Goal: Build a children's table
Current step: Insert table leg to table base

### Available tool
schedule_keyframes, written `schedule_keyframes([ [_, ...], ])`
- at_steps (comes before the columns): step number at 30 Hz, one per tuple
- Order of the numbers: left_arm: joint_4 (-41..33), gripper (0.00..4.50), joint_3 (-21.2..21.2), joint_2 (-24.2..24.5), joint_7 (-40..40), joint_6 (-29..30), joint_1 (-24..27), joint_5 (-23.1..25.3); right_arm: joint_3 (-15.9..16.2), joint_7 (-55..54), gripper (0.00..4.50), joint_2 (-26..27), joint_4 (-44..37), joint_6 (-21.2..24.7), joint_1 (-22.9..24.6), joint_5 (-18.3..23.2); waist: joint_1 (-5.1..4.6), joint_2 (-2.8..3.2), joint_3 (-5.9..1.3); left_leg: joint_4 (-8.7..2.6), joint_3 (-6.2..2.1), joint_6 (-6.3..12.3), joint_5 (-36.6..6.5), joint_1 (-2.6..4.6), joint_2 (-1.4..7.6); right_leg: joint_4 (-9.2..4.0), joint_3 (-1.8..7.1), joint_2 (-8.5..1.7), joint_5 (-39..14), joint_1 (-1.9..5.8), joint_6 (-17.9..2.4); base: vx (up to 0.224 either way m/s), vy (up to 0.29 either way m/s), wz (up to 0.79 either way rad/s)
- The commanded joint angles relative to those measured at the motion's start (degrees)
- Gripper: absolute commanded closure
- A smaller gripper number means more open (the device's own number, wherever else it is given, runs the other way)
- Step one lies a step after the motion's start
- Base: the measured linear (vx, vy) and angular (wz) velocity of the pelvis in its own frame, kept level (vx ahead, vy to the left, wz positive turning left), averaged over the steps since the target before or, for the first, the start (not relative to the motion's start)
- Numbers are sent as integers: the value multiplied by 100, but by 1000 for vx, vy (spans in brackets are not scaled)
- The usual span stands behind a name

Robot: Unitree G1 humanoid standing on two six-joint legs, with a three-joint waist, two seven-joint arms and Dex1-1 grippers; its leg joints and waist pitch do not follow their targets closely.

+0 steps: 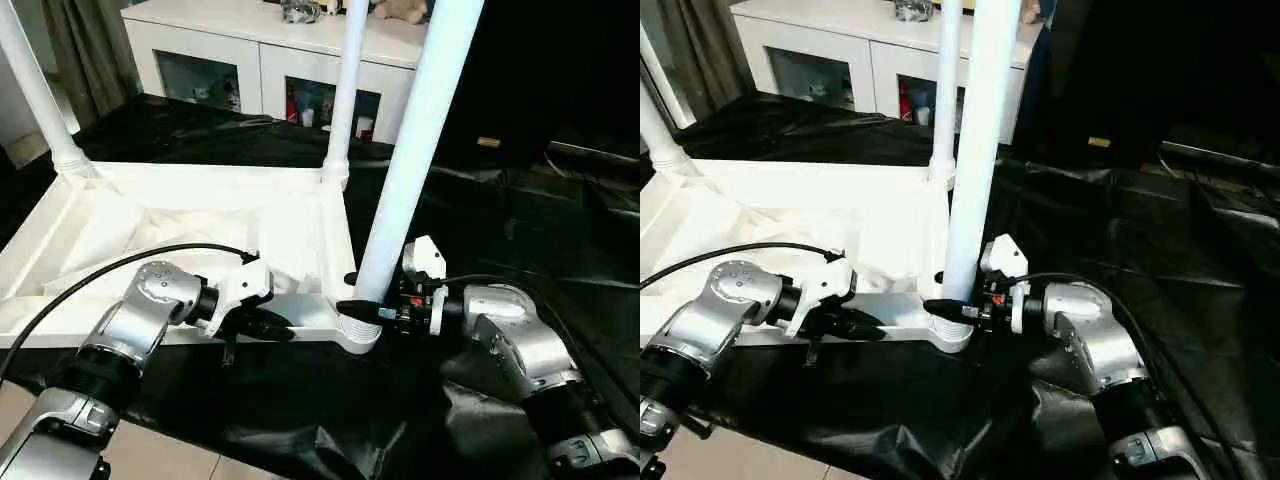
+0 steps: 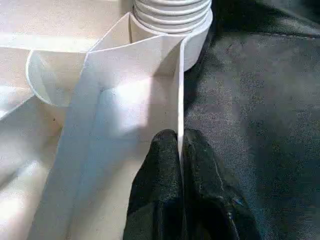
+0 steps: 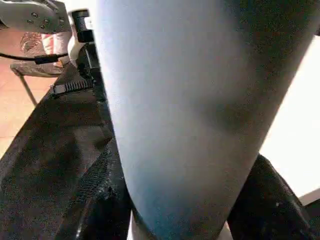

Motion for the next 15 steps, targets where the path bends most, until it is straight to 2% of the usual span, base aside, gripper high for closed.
schedule_keyframes([
  [1,-91,450,34,-307,-70,-305,-266,-247,311,-343,259,78,825,210,290,-485,-1,107,-191,-485,-185,-48,-1862,44,413,-554,347,-501,-2190,189,-1143,0,0,0],
  [4,113,450,82,-389,214,-359,-346,-134,138,-751,259,176,1058,177,213,-499,-28,109,-148,-503,-215,-111,-2226,82,415,-616,339,-503,-2847,141,-949,0,0,0],
  [5,208,450,100,-423,336,-393,-384,-78,53,-940,259,222,1159,167,176,-508,-51,111,-112,-511,-243,-165,-2489,123,411,-657,319,-504,-3243,109,-838,0,0,0],
  [7,515,450,155,-541,768,-433,-532,76,-247,-1757,259,354,1608,150,-26,-570,-97,99,-113,-492,-285,-225,-2740,171,384,-734,267,-522,-3875,83,-577,0,0,0],
  [8,651,450,186,-611,998,-374,-606,134,-372,-2201,259,403,1841,136,-128,-621,-109,121,-138,-498,-318,-256,-2755,171,390,-750,243,-542,-3932,109,-500,0,0,0],
  [9,777,450,216,-679,1184,-350,-676,172,-466,-2544,259,443,2031,128,-208,-657,-145,122,-137,-529,-341,-241,-2750,114,398,-750,214,-536,-3810,151,-479,0,0,0],
  [10,898,450,253,-761,1383,-274,-752,198,-551,-2877,259,482,2208,127,-282,-686,-160,127,-126,-546,-348,-251,-2755,91,403,-759,203,-537,-3789,163,-451,0,0,0],
  [11,898,450,253,-761,1383,-274,-752,198,-551,-2877,259,482,2208,127,-282,-686,-170,148,-130,-546,-362,-269,-2871,120,396,-783,168,-534,-3789,154,-427,0,0,0],
  [12,1169,450,344,-1008,1980,-32,-947,261,-751,-3652,259,624,2527,127,-442,-699,-185,159,-131,-550,-359,-260,-2910,137,410,-796,149,-554,-3646,160,-477,0,0,0],
  [13,1219,450,359,-1050,2090,6,-981,278,-785,-3773,259,652,2578,127,-470,-696,-202,164,-126,-559,-359,-269,-2950,138,410,-797,137,-546,-3588,154,-504,0,0,0],
  [15,1387,450,421,-1228,2499,191,-1101,323,-894,-4196,259,776,2764,128,-589,-678,-220,173,-114,-543,-346,-285,-3093,189,400,-833,98,-542,-3539,120,-529,0,0,0],
])
